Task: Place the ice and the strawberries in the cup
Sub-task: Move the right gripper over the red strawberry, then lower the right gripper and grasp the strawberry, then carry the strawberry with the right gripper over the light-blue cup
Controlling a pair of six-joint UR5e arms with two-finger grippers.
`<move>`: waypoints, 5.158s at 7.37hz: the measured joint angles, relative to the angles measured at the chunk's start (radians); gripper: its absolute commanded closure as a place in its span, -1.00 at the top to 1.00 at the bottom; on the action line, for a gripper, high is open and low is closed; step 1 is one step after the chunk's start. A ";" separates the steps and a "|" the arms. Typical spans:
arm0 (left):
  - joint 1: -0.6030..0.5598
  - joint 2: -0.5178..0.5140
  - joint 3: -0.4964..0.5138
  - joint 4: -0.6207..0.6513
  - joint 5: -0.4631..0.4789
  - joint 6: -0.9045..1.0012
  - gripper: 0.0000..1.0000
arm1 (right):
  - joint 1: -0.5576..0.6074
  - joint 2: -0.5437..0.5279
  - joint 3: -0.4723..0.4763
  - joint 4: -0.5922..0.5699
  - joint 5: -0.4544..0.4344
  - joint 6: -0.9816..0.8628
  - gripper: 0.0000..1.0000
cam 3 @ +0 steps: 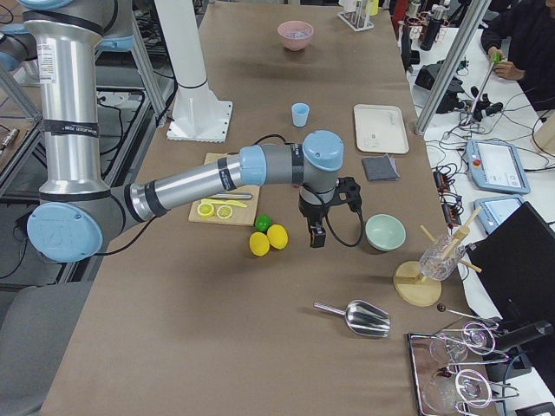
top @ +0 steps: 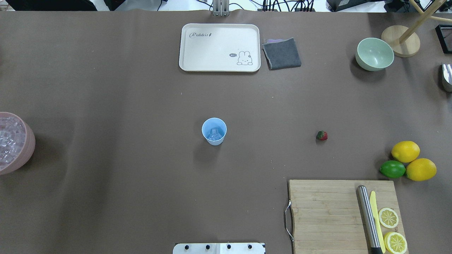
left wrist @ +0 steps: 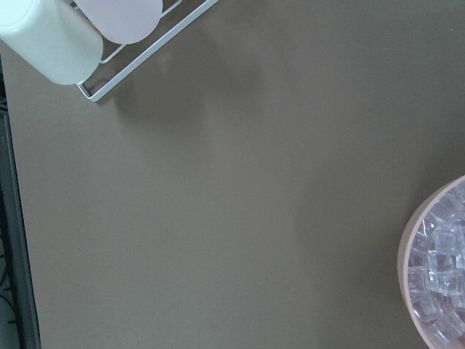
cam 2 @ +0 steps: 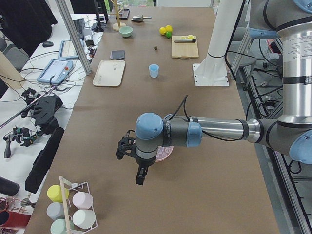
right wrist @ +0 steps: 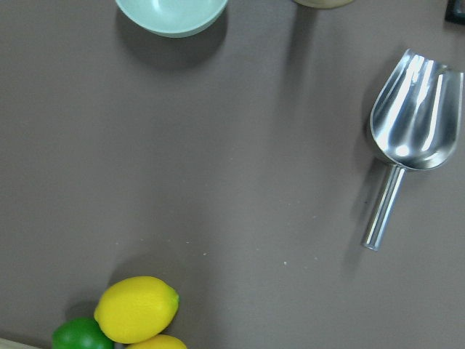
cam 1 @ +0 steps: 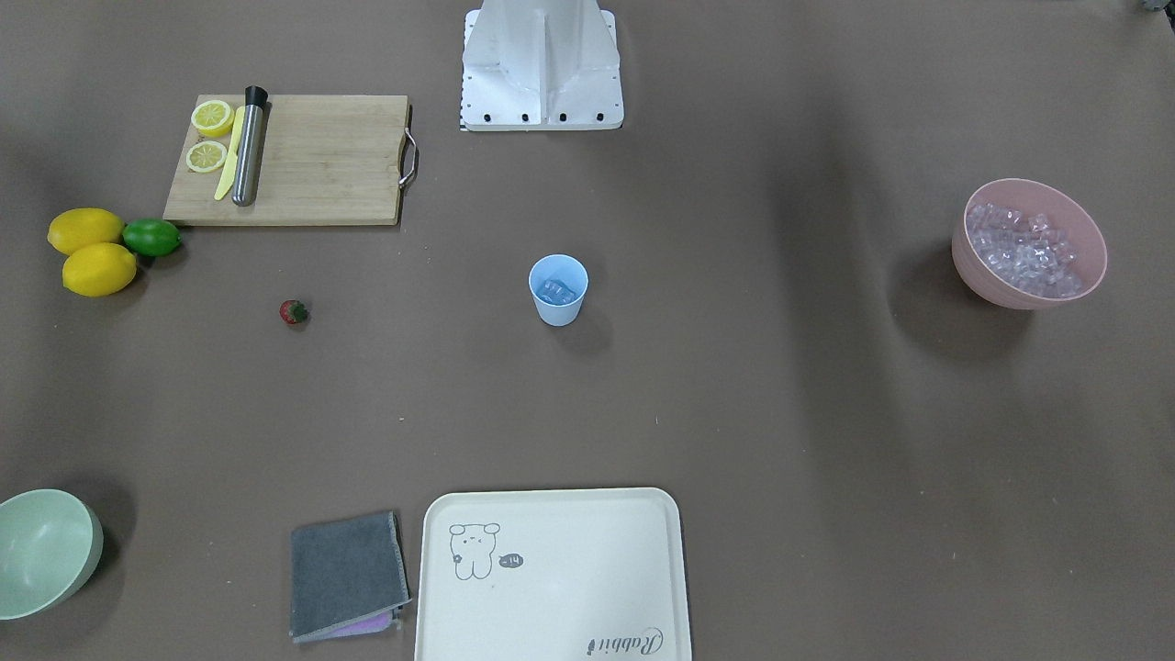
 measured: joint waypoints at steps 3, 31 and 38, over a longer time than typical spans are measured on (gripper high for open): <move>-0.004 0.070 -0.008 -0.068 -0.002 -0.002 0.95 | -0.273 0.024 0.021 0.162 0.004 0.337 1.00; -0.007 0.078 0.024 -0.130 -0.010 -0.055 0.95 | -0.795 0.503 -0.122 0.326 -0.378 0.938 -1.00; -0.001 0.071 0.051 -0.129 -0.010 -0.057 0.95 | -0.933 0.836 -0.304 0.290 -0.467 1.204 -0.96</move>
